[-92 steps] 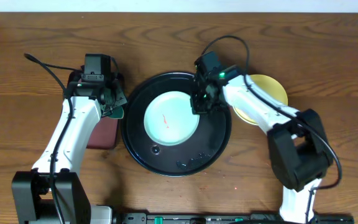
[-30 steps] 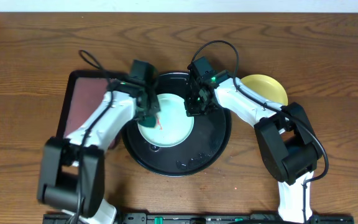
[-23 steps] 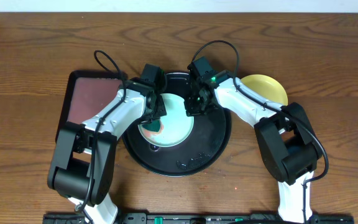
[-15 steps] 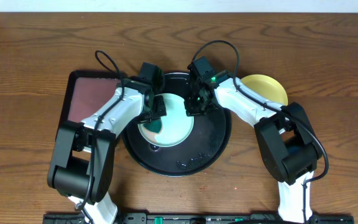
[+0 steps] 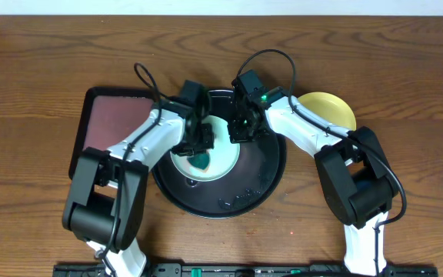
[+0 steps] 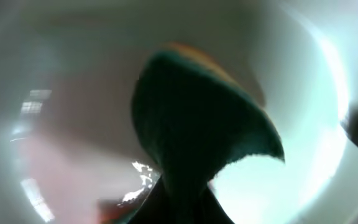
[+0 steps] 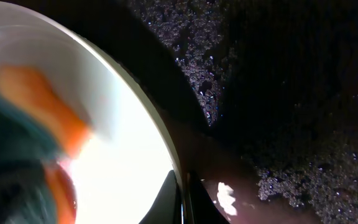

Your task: Clean dirty plates on tray and stack at the side

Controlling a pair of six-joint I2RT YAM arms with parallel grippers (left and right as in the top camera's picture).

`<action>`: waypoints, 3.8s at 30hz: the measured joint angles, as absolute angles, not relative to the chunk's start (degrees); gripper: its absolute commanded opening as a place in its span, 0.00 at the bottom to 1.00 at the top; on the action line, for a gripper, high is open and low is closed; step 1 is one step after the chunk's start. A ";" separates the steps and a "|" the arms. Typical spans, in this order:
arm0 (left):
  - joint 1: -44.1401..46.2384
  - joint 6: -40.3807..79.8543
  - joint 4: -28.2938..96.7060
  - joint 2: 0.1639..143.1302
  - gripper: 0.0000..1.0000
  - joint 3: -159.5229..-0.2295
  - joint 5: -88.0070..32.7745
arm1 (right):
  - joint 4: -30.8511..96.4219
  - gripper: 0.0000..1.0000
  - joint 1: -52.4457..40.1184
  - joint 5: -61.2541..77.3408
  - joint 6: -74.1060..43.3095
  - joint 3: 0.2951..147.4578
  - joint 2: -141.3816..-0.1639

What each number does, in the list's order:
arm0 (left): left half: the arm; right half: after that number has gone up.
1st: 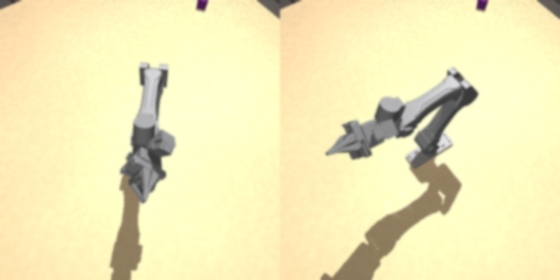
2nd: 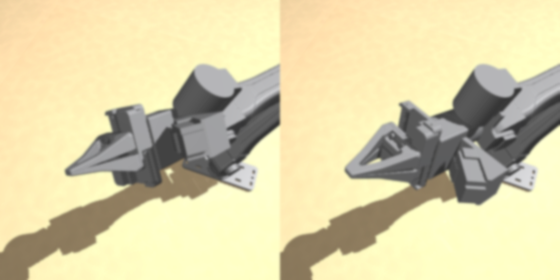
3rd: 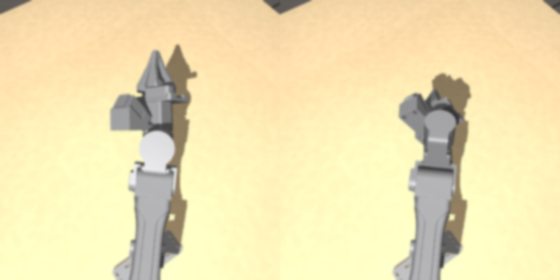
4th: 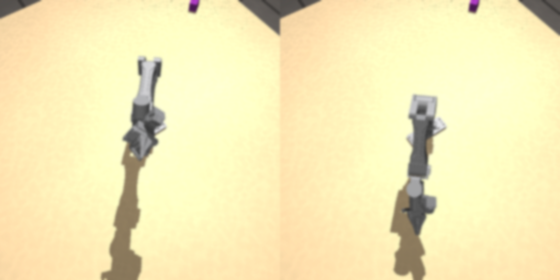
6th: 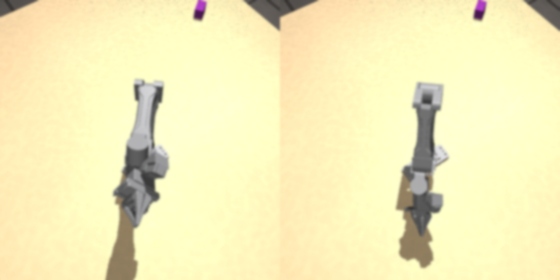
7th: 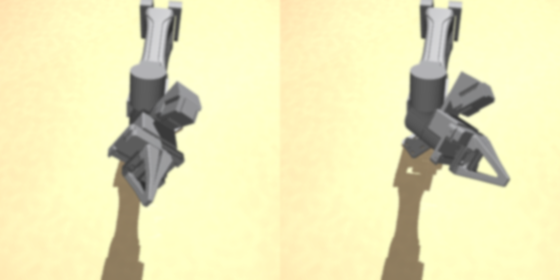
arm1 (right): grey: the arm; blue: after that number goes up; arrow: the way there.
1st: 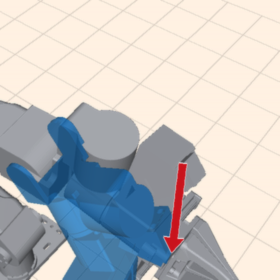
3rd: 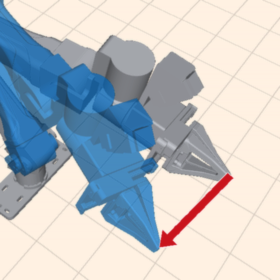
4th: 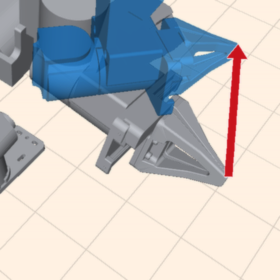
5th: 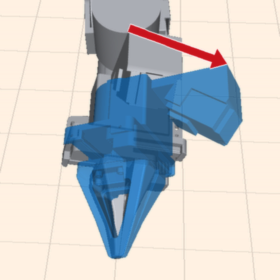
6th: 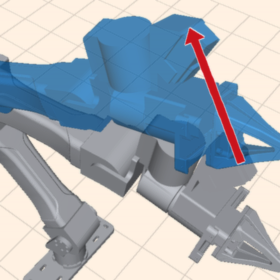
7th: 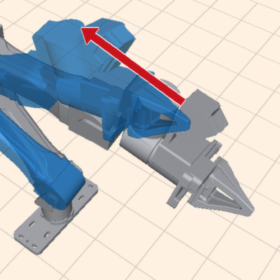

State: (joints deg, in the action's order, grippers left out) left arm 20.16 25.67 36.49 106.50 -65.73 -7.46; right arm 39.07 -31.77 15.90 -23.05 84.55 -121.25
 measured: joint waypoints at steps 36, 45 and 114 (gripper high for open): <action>17.74 16.51 26.46 107.66 0.07 -64.82 -19.97 | 38.37 0.01 -32.05 16.08 -23.55 84.55 -121.25; 18.20 24.36 31.40 107.04 0.07 -66.85 -0.01 | 38.26 0.01 -32.05 16.32 -23.73 84.58 -121.25; 4.93 23.51 54.87 102.61 0.08 -82.59 6.00 | 52.84 0.01 -50.19 -51.11 -18.59 84.58 -98.39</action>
State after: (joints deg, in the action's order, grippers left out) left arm 4.93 23.51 54.87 102.61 -82.59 6.00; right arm 52.84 -50.19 -51.11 -18.59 84.58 -98.39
